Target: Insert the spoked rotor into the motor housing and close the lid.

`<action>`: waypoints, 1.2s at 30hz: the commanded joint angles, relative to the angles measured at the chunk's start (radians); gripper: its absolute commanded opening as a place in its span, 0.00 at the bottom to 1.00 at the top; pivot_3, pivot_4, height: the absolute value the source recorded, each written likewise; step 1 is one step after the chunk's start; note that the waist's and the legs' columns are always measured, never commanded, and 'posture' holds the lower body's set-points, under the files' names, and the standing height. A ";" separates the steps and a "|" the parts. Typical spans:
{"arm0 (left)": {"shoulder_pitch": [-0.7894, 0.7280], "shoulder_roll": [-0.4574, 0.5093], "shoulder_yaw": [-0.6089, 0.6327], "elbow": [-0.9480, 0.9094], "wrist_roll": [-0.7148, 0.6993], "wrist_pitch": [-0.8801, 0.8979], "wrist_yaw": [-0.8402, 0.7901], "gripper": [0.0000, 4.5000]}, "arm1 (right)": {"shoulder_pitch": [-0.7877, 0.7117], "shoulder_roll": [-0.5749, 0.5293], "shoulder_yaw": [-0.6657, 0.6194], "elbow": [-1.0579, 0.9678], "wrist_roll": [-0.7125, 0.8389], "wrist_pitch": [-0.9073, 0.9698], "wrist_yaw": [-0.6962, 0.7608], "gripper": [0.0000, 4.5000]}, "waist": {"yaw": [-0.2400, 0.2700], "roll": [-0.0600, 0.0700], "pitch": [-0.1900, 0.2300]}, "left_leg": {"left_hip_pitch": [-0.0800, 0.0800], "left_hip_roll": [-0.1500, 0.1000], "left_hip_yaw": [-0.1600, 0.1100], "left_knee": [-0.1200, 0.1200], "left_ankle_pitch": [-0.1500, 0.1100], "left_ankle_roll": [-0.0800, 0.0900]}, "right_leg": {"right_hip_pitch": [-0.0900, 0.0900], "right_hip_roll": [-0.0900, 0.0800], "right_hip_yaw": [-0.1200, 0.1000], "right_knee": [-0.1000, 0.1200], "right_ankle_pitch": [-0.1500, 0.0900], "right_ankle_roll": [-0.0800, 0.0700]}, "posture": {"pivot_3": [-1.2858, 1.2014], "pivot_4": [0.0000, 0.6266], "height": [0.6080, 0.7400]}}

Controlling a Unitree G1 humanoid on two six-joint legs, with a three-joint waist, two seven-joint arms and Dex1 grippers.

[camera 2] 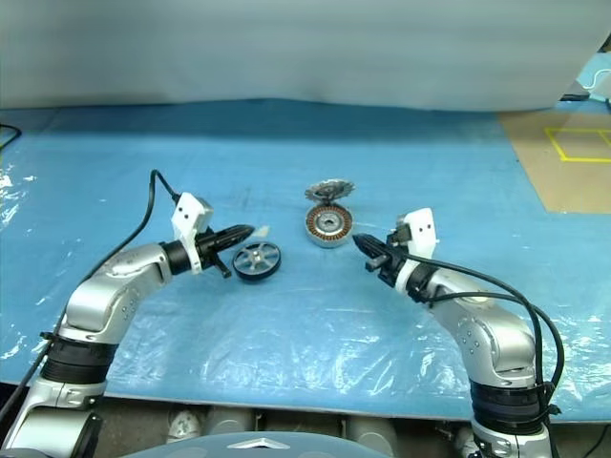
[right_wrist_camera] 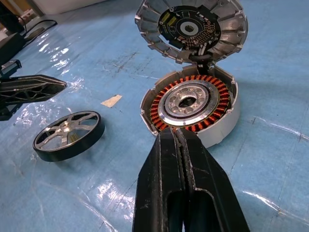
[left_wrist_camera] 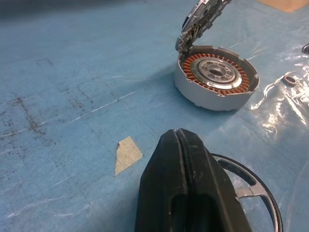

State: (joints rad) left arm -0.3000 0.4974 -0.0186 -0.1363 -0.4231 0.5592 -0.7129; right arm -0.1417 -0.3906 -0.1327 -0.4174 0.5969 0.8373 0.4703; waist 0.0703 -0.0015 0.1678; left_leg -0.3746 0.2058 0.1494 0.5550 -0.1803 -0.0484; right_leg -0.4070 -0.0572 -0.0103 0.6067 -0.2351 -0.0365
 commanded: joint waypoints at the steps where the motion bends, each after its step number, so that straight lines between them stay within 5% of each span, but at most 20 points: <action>1: 0.008 0.024 -0.002 -0.079 -0.028 0.022 -0.039 0.20 | -0.023 -0.015 0.013 -0.054 0.022 -0.017 0.022 0.00 | 0.000 0.000 0.000 | 0.000 0.000 0.000 0.000 0.000 0.000 | 0.000 0.000 0.000 0.000 0.000 0.000 | 0.52 0.24 1.00; 8: 0.025 0.058 -0.006 -0.115 -0.020 0.049 -0.055 0.73 | 0.008 -0.071 0.014 -0.046 0.062 -0.026 0.112 0.00 | 0.001 0.000 0.000 | 0.000 0.000 0.000 -0.001 0.000 0.000 | 0.000 0.000 0.000 0.000 0.000 0.000 | 0.52 0.24 1.00; 12: 0.027 0.068 -0.005 -0.127 -0.024 0.061 -0.062 1.00 | 0.007 -0.100 0.035 -0.053 0.050 -0.030 0.128 0.28 | 0.001 0.000 0.000 | 0.000 0.000 0.000 0.000 0.000 0.000 | 0.001 0.000 0.000 0.000 0.000 0.000 | 0.52 0.24 1.00; 21: 0.041 0.082 -0.012 -0.156 -0.029 0.085 -0.078 1.00 | 0.017 -0.150 0.083 -0.070 0.016 -0.059 0.161 0.98 | 0.001 0.000 0.000 | 0.000 0.000 0.000 0.000 0.000 0.000 | 0.001 0.000 0.000 0.000 0.000 0.000 | 0.52 0.24 1.00; 29: 0.053 0.055 0.000 -0.151 0.001 0.040 -0.034 1.00 | -0.034 -0.226 0.222 -0.062 -0.146 -0.125 0.179 0.99 | 0.000 0.000 0.000 | 0.001 0.000 0.000 0.001 0.000 0.000 | 0.001 0.000 0.000 0.000 0.000 0.000 | 0.52 0.24 1.00; 36: 0.053 0.064 -0.070 -0.155 0.111 -0.048 -0.011 1.00 | -0.347 -0.350 0.514 0.088 -0.403 -0.159 0.321 0.99 | -0.002 0.001 0.000 | 0.002 0.000 0.000 0.003 0.000 0.000 | 0.002 0.001 0.001 0.003 0.000 0.000 | 0.52 0.24 1.00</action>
State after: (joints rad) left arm -0.2457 0.5518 -0.0844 -0.2524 -0.3352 0.5696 -0.7162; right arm -0.4410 -0.7334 0.3628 -0.3380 0.2263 0.7016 0.7530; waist 0.0682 -0.0009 0.1678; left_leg -0.3724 0.2061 0.1493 0.5585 -0.1803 -0.0483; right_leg -0.4048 -0.0565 -0.0092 0.6097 -0.2350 -0.0365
